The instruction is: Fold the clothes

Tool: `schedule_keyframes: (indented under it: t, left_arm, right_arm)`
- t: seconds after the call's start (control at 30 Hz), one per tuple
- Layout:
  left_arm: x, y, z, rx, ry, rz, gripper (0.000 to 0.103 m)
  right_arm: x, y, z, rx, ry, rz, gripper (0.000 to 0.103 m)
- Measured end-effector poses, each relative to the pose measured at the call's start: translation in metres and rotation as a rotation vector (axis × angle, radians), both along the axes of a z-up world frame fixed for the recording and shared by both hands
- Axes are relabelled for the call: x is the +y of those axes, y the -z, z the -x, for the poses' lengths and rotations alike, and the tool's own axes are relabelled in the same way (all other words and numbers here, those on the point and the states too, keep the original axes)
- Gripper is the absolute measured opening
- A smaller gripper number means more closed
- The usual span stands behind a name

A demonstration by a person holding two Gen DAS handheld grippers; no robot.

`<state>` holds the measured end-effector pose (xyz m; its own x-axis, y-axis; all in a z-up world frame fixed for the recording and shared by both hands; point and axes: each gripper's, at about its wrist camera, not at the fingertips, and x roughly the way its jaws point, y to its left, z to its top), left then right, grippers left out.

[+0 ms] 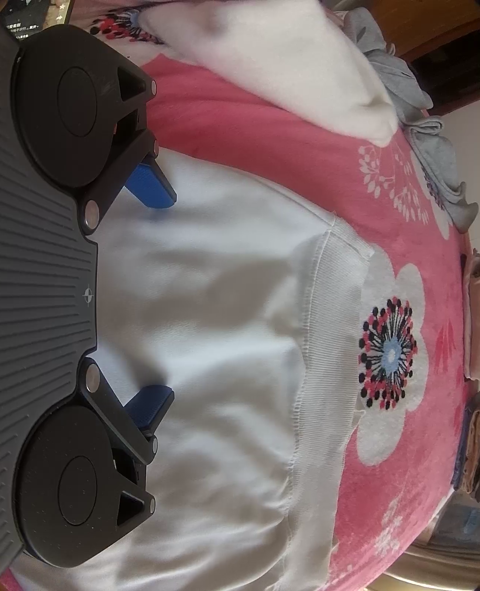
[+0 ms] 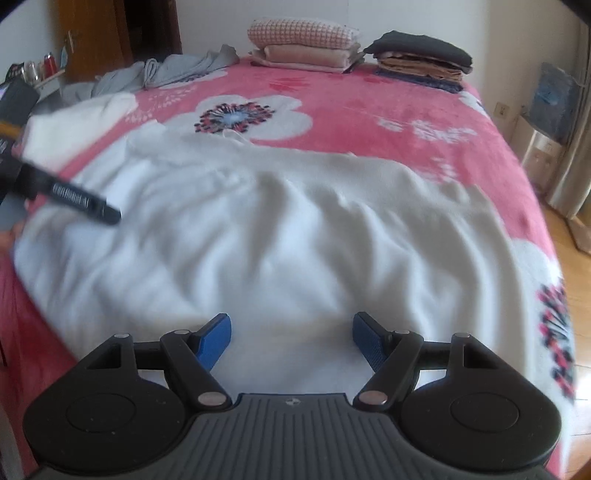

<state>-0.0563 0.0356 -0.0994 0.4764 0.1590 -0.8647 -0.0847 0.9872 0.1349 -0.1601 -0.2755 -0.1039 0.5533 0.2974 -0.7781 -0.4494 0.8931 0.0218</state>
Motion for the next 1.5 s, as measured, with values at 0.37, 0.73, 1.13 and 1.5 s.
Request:
schedule_keyframes:
  t: [0.37, 0.73, 1.13, 1.5]
  left_arm:
    - [-0.002, 0.000, 0.000, 0.006, -0.011, -0.015, 0.103]
    - [0.001, 0.001, 0.001, 0.005, -0.011, 0.001, 0.103]
    - [0.028, -0.009, 0.032, -0.173, 0.108, 0.113, 0.103]
    - [0.091, -0.019, 0.054, -0.194, 0.048, 0.253, 0.103]
  right_arm:
    - [-0.037, -0.045, 0.019, -0.089, 0.093, 0.156, 0.074]
    - [0.044, -0.057, -0.047, -0.064, 0.017, -0.003, 0.074]
    - [0.049, -0.011, -0.053, 0.062, 0.142, -0.024, 0.075]
    - [0.067, 0.013, -0.040, 0.007, 0.165, 0.061, 0.085]
